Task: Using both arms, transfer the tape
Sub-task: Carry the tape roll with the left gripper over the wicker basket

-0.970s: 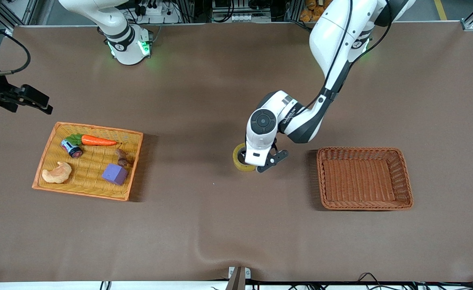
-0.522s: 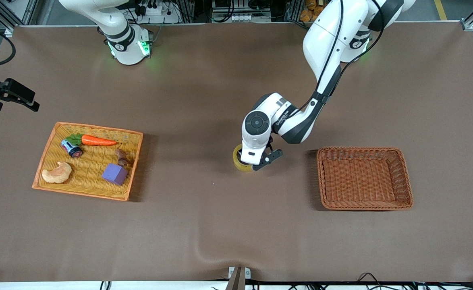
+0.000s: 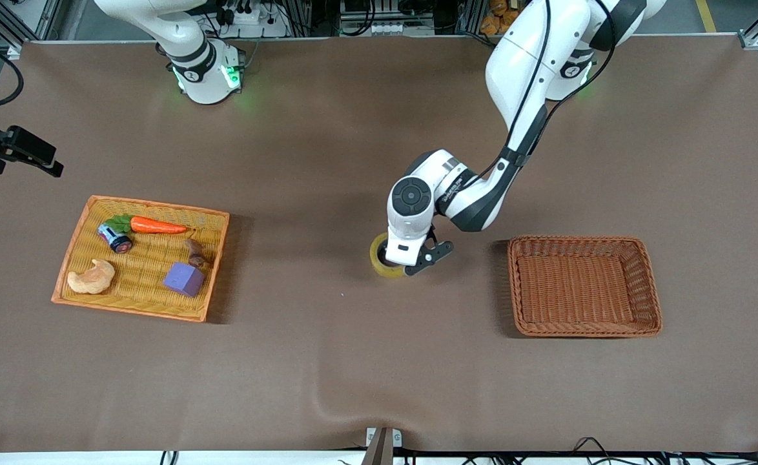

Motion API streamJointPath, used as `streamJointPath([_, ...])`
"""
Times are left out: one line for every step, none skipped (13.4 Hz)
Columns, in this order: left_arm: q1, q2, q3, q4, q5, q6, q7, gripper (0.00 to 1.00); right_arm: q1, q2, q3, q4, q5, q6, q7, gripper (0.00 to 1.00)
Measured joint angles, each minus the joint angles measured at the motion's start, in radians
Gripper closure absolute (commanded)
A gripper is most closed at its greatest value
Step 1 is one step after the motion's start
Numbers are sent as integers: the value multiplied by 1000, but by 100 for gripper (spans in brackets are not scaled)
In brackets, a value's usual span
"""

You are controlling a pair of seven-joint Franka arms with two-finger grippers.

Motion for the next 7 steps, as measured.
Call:
streamJointPath([1, -7, 2, 5, 0, -15, 0, 100, 0, 0, 1, 0, 0, 0, 4, 0])
streamJointPath([4, -19, 4, 10, 0, -37, 0, 100, 0, 0, 3, 0, 0, 0, 5, 0])
streamJointPath([7, -37, 6, 13, 0, -60, 0, 100, 0, 0, 4, 0, 0, 0, 5, 0])
streamJointPath([13, -61, 9, 17, 0, -89, -1, 100, 0, 1, 4, 0, 0, 0, 5, 0])
streamJointPath([24, -89, 13, 18, 0, -119, -1, 100, 0, 1, 4, 0, -1, 0, 5, 0])
streamJointPath([43, -118, 15, 19, 1, -151, -1, 100, 0, 1, 4, 0, -1, 0, 5, 0])
streamJointPath([67, -146, 17, 19, 2, -186, -1, 100, 0, 1, 4, 0, -1, 0, 5, 0])
